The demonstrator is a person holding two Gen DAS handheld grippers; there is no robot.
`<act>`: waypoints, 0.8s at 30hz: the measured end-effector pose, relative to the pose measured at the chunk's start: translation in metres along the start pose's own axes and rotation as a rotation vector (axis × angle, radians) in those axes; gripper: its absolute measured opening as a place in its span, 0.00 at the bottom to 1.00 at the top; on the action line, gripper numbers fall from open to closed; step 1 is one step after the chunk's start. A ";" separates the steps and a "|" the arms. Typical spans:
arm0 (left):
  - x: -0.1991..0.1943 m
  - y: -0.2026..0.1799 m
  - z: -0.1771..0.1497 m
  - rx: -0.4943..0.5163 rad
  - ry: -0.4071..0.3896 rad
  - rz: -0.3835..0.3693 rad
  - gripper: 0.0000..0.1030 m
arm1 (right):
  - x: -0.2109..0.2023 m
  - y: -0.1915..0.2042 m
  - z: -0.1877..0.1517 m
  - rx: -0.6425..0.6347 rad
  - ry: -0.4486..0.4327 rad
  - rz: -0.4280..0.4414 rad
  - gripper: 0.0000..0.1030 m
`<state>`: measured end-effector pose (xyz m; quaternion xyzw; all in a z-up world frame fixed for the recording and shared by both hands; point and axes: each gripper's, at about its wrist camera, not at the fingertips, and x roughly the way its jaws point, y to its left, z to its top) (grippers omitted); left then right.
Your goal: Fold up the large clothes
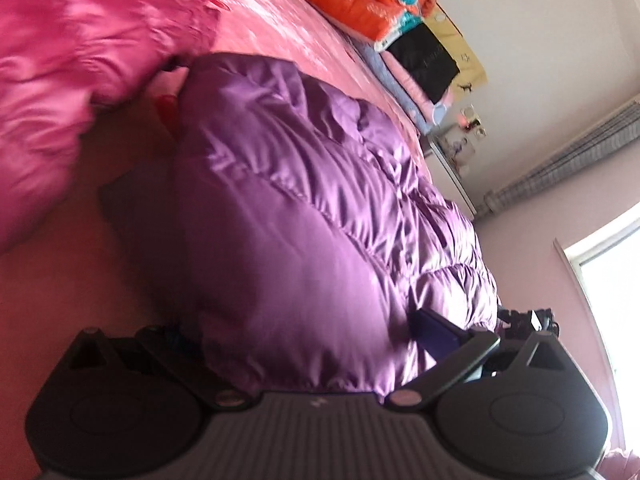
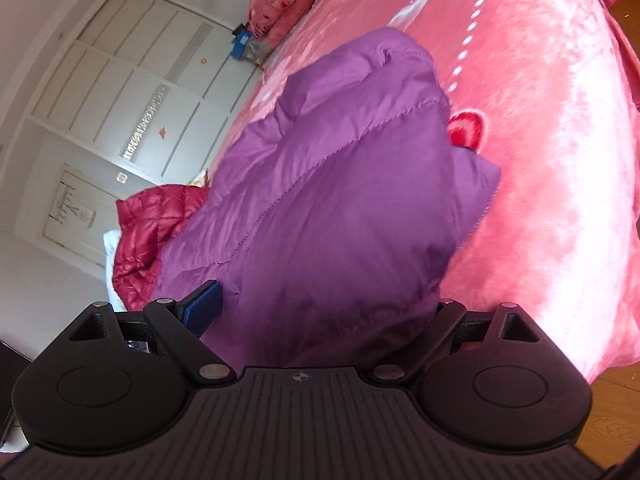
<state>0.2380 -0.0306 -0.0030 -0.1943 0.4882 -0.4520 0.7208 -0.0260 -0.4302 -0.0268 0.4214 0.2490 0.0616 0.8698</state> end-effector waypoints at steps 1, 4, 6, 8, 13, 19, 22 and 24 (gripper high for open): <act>0.003 -0.001 0.001 0.000 0.005 -0.006 0.99 | 0.003 0.000 0.001 0.003 0.004 0.001 1.00; 0.010 -0.001 0.003 -0.018 0.002 -0.022 0.99 | 0.005 -0.004 0.006 0.046 -0.006 0.011 1.00; 0.013 -0.005 0.002 -0.023 -0.012 -0.026 0.99 | 0.003 -0.008 0.006 0.083 -0.018 0.019 1.00; 0.017 -0.010 0.001 -0.024 -0.021 -0.020 0.98 | 0.002 -0.007 0.006 0.112 -0.038 0.010 1.00; 0.025 -0.026 0.005 0.006 -0.023 0.033 0.83 | 0.007 0.017 0.003 0.039 -0.061 -0.122 0.95; 0.021 -0.043 0.017 -0.024 -0.029 0.066 0.54 | 0.005 0.054 -0.001 -0.059 -0.092 -0.263 0.67; 0.020 -0.055 0.030 -0.043 -0.025 0.065 0.44 | 0.005 0.086 0.001 -0.144 -0.108 -0.351 0.58; 0.021 -0.063 0.042 -0.052 -0.015 0.062 0.40 | 0.003 0.104 0.006 -0.196 -0.122 -0.397 0.54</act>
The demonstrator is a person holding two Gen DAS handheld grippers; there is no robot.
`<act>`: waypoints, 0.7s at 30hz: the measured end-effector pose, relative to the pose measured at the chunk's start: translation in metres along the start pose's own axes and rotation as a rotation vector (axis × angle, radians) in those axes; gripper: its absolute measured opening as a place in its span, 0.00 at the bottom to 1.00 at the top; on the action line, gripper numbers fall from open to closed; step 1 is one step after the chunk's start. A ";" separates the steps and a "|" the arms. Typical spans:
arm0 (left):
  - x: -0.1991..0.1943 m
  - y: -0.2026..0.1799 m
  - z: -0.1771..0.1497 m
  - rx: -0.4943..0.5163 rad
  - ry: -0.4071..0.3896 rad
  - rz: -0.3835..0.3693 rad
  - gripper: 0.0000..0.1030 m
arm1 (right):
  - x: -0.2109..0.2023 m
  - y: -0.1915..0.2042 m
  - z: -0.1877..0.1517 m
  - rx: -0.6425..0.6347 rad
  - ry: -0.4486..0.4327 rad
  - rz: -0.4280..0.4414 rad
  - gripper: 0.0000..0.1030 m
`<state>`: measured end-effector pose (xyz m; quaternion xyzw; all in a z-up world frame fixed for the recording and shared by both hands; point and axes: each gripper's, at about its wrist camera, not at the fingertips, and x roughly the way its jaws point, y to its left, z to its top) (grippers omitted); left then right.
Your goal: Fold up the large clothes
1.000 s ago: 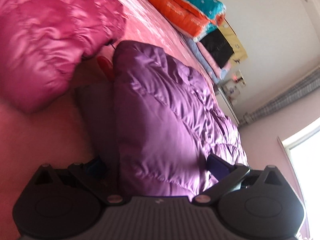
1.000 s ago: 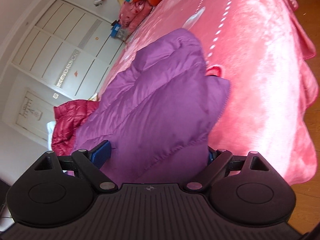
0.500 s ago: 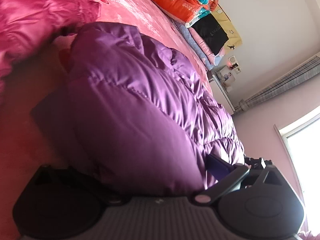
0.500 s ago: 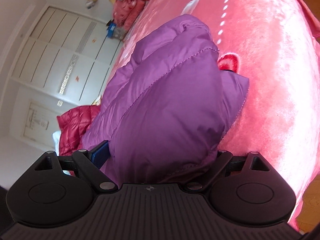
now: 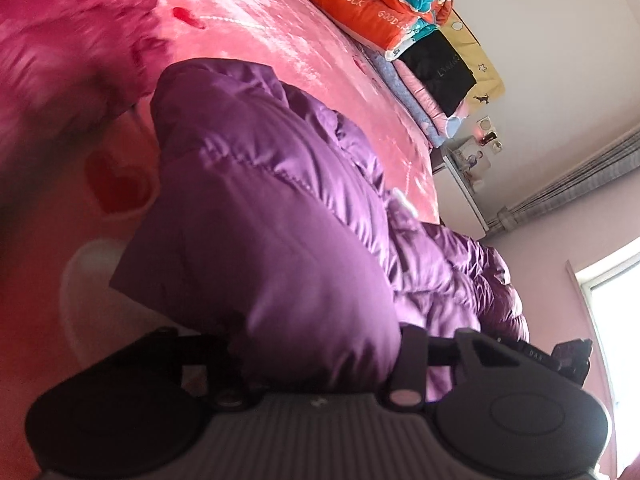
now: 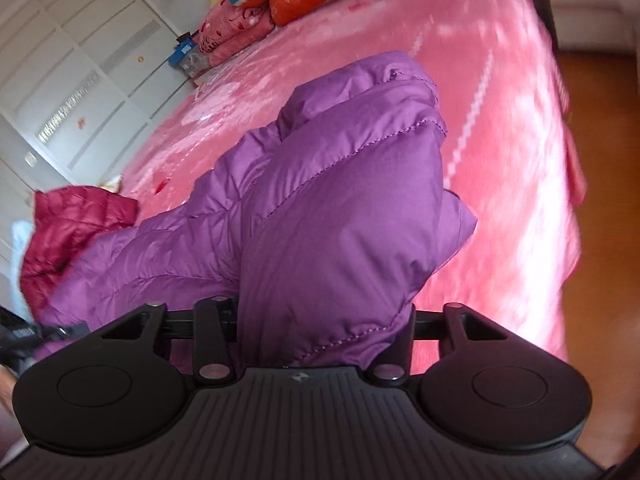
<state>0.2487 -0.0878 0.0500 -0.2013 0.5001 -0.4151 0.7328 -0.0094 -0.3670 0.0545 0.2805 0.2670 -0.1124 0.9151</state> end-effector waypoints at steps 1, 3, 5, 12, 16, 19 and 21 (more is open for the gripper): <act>0.003 -0.006 0.006 -0.004 0.003 -0.001 0.39 | -0.004 0.007 0.005 -0.019 -0.008 -0.020 0.53; 0.010 -0.021 0.023 0.003 0.003 -0.011 0.37 | -0.010 0.020 0.017 -0.057 -0.027 -0.055 0.50; 0.018 -0.038 0.040 0.023 -0.006 -0.023 0.36 | -0.016 0.030 0.034 -0.093 -0.050 -0.082 0.49; 0.072 -0.090 0.122 0.138 -0.078 -0.044 0.36 | -0.025 0.047 0.116 -0.207 -0.174 -0.153 0.48; 0.121 -0.110 0.173 0.198 -0.125 -0.032 0.36 | -0.009 0.041 0.172 -0.258 -0.263 -0.200 0.48; 0.163 -0.118 0.204 0.249 -0.163 0.000 0.37 | 0.012 0.030 0.206 -0.270 -0.310 -0.232 0.48; 0.193 -0.120 0.217 0.272 -0.191 0.038 0.37 | 0.032 0.021 0.226 -0.292 -0.339 -0.264 0.48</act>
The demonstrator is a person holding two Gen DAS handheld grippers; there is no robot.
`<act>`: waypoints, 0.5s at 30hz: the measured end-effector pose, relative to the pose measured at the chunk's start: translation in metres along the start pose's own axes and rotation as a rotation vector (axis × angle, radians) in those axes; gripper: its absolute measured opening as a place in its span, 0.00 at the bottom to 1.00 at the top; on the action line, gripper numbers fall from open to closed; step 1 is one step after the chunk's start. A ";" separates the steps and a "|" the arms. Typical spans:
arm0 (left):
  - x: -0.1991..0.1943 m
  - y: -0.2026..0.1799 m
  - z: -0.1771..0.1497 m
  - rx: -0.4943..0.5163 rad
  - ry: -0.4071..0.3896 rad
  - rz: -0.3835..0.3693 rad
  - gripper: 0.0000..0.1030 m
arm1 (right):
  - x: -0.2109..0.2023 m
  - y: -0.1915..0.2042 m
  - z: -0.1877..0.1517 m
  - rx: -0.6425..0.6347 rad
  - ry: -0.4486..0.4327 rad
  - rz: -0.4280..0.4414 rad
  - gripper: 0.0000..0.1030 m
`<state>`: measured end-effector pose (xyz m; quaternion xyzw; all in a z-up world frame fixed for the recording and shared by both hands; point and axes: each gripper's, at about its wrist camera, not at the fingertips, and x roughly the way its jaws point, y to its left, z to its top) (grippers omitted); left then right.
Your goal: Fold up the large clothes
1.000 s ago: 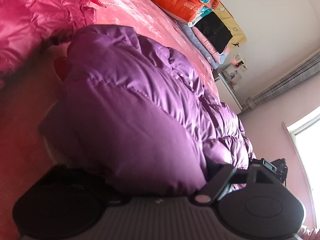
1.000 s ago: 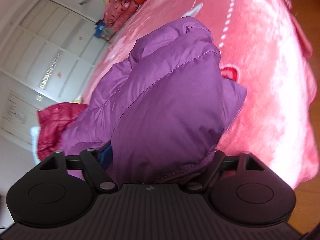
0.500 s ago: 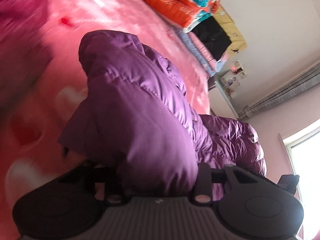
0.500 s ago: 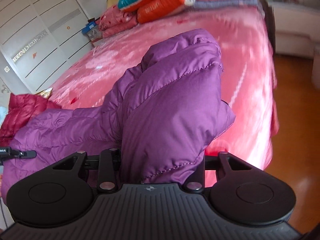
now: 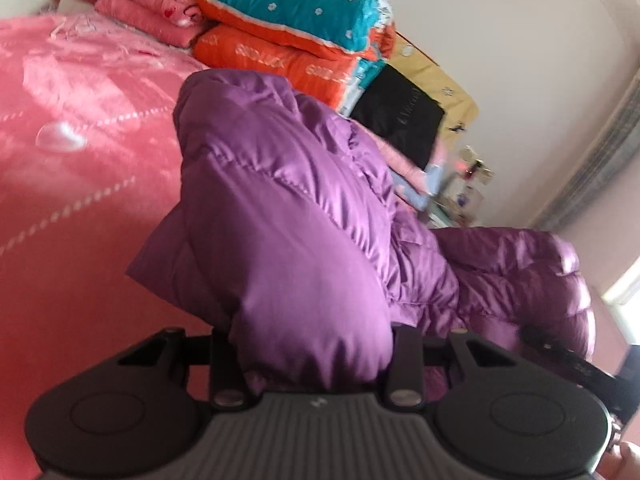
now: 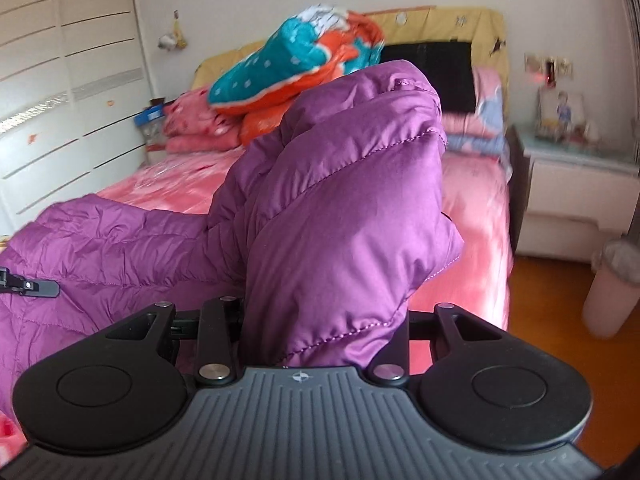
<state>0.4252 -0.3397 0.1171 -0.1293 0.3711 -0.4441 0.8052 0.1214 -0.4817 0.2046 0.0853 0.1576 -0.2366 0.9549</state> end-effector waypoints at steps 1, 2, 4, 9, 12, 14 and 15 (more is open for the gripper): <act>0.013 -0.001 0.001 0.028 -0.008 0.022 0.38 | 0.015 -0.003 0.003 -0.011 -0.011 -0.018 0.48; 0.027 0.000 0.003 0.053 -0.012 0.048 0.40 | 0.028 -0.003 0.003 -0.019 -0.018 -0.037 0.49; 0.055 0.004 -0.001 0.084 -0.006 0.106 0.42 | 0.054 -0.012 -0.004 -0.031 -0.018 -0.073 0.50; 0.094 0.022 -0.018 0.158 -0.006 0.266 0.64 | 0.119 -0.022 -0.036 -0.076 0.059 -0.180 0.53; 0.095 0.026 -0.031 0.230 -0.042 0.305 0.81 | 0.136 -0.030 -0.053 -0.058 0.079 -0.225 0.61; 0.094 0.028 -0.035 0.255 -0.054 0.339 0.89 | 0.136 -0.036 -0.061 -0.040 0.074 -0.228 0.70; 0.092 0.027 -0.035 0.264 -0.063 0.358 0.92 | 0.136 -0.038 -0.062 -0.033 0.074 -0.232 0.75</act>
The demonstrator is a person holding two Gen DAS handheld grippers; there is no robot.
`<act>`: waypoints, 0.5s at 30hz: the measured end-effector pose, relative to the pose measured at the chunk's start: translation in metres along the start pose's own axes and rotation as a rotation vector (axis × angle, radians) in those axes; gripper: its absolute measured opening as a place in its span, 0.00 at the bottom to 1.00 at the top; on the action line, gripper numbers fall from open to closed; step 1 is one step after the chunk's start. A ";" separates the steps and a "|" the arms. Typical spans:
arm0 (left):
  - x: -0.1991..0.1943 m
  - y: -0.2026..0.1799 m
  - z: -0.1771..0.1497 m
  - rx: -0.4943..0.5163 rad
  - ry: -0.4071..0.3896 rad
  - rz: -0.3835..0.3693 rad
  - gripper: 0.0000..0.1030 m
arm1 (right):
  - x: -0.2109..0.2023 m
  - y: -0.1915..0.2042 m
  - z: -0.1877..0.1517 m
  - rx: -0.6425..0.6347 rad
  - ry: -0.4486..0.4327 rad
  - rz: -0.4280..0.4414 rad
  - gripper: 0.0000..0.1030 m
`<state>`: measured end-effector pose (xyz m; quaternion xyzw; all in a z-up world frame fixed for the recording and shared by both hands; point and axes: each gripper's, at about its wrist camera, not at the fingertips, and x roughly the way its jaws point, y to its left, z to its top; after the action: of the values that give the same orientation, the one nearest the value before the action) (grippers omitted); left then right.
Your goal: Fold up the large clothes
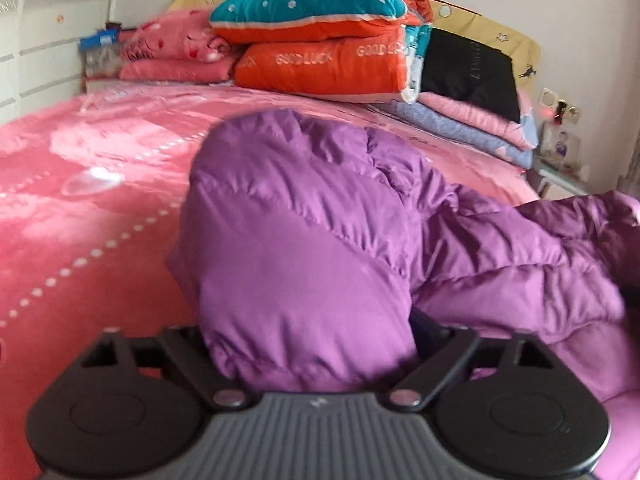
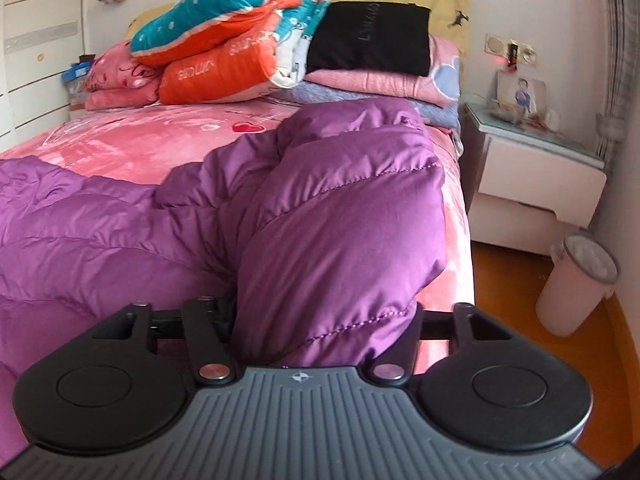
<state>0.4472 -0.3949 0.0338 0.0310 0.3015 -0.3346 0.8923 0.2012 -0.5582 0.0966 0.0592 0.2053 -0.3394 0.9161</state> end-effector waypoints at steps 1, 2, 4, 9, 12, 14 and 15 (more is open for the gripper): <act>-0.002 0.001 0.000 0.005 -0.006 0.013 0.92 | -0.001 -0.003 0.001 0.006 -0.001 -0.008 0.79; -0.003 0.003 0.002 0.005 -0.008 0.020 0.92 | 0.000 -0.005 0.004 0.012 -0.005 -0.023 0.90; -0.010 0.002 0.004 0.011 -0.013 0.026 0.92 | -0.008 -0.008 0.005 0.019 -0.021 -0.057 0.96; -0.041 0.010 0.003 0.038 -0.071 0.086 0.97 | -0.019 -0.016 0.006 0.027 -0.074 -0.071 0.99; -0.066 0.022 -0.003 0.023 -0.106 0.125 0.97 | -0.044 -0.026 0.003 0.052 -0.138 -0.104 1.00; -0.084 0.024 -0.011 0.030 -0.132 0.140 0.97 | -0.061 -0.030 0.003 0.082 -0.170 -0.112 1.00; -0.095 0.023 -0.017 0.037 -0.142 0.145 0.98 | -0.072 -0.034 0.002 0.099 -0.183 -0.109 1.00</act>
<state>0.3960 -0.3178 0.0700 0.0454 0.2284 -0.2760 0.9325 0.1307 -0.5421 0.1294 0.0618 0.1069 -0.4025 0.9070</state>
